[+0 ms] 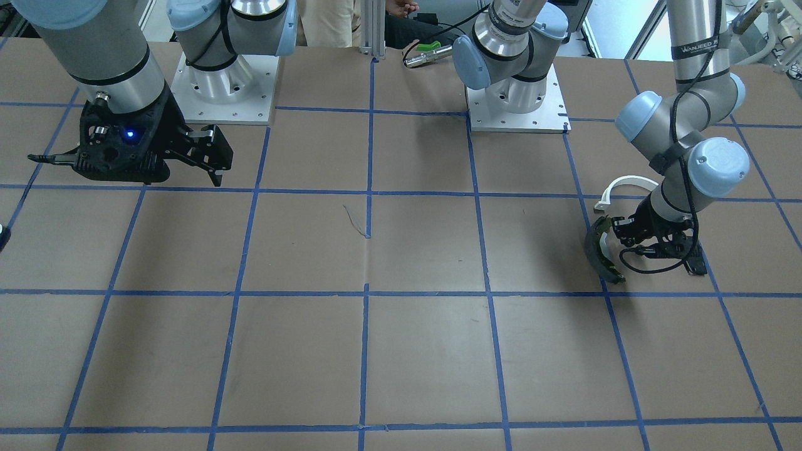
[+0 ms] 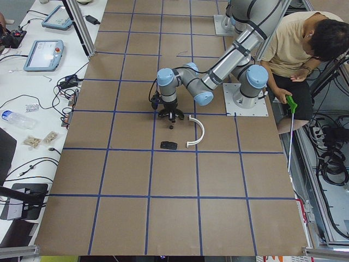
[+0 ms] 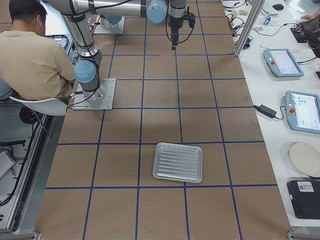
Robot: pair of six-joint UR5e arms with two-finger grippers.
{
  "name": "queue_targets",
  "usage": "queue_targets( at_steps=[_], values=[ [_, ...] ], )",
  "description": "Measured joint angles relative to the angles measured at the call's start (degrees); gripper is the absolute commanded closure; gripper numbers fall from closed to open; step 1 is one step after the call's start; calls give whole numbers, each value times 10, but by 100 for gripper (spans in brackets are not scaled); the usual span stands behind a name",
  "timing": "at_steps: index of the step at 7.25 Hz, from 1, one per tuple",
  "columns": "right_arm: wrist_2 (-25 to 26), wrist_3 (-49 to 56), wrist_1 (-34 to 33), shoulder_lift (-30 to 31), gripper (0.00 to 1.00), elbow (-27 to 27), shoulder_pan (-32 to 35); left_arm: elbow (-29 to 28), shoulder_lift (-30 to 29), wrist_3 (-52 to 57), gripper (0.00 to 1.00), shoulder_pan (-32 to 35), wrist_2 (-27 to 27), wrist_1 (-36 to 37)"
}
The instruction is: Place bearing gear from tray to pile
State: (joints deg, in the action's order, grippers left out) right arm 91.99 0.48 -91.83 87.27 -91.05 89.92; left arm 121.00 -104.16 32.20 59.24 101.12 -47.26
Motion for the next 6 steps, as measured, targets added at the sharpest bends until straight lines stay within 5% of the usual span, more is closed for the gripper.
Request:
queue_targets(
  at_steps=[3,6],
  values=[
    [0,0,0,0,0,-1,0,-14,30,-1,0,15,-3,-20],
    [1,0,1,0,0,-1,0,-178,100,-73,0,134,-20,-262]
  ],
)
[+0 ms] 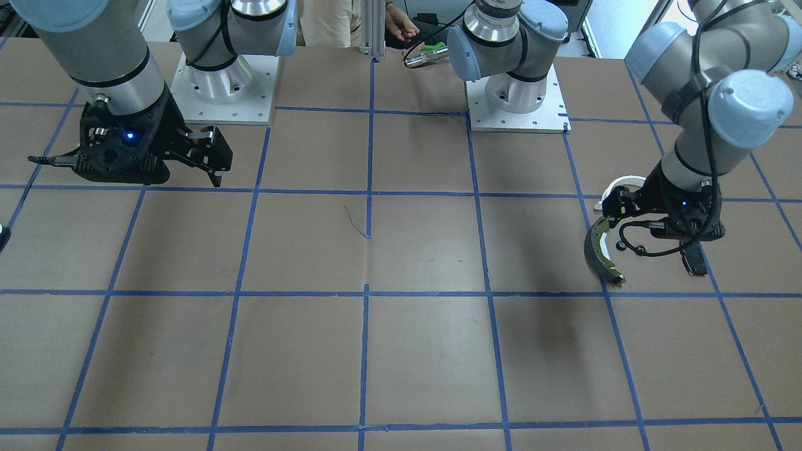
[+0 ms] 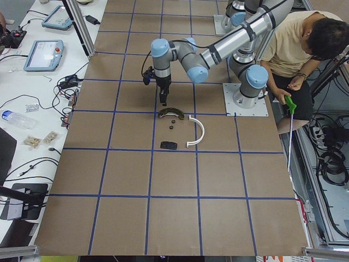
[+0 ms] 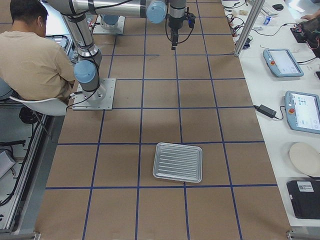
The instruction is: Place bearing gear from tray to pile
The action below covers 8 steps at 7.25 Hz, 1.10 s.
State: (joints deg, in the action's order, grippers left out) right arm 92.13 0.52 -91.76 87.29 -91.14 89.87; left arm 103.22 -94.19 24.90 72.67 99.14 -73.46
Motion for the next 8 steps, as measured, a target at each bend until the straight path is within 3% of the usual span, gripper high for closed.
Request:
queue_targets(
  at_steps=[2,3,8],
  values=[
    [0,0,0,0,0,0,0,-107,23,-139,0,109,-24,-122],
    [0,0,0,0,0,0,0,-124,31,-202,0,148,-33,-142],
    [0,0,0,0,0,0,0,-121,37,-252,0,189,-90,-143]
  ],
)
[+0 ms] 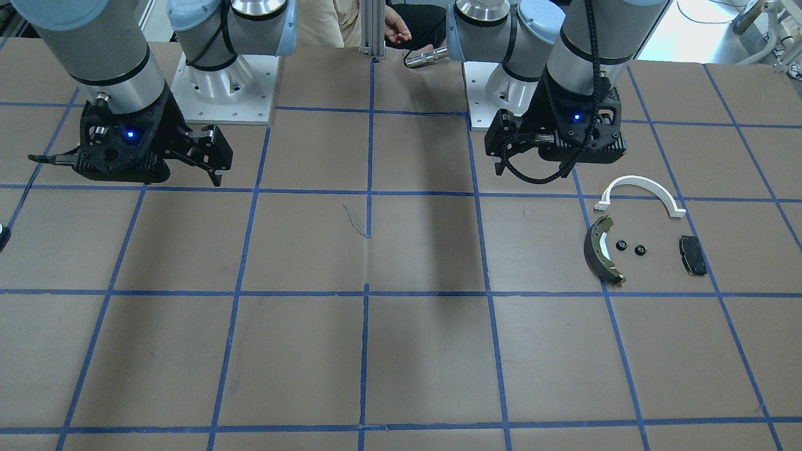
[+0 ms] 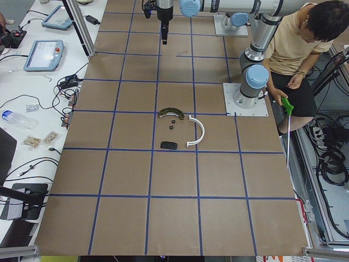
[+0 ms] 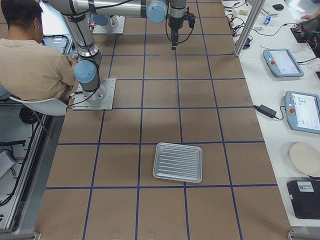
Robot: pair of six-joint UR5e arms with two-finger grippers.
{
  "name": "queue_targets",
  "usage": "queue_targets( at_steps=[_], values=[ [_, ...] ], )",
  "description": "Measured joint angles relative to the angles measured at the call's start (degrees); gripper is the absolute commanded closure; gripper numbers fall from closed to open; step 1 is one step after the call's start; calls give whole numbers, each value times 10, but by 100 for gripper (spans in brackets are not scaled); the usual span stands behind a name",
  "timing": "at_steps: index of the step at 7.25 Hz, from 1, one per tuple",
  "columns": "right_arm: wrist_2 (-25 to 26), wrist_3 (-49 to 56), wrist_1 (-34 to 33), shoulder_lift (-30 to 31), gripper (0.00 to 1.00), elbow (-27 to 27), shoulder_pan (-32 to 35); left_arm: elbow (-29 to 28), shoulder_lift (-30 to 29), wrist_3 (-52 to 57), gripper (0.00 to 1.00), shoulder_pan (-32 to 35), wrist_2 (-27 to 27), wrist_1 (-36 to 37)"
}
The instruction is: Place bearing gear from tray to pile
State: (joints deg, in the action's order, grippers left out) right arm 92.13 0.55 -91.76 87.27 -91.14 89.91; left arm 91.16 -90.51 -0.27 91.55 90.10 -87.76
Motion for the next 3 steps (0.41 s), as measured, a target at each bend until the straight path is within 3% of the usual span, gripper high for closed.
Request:
queue_targets(
  at_steps=[3],
  values=[
    [0,0,0,0,0,0,0,2,1,-1,0,0,3,13]
  ],
)
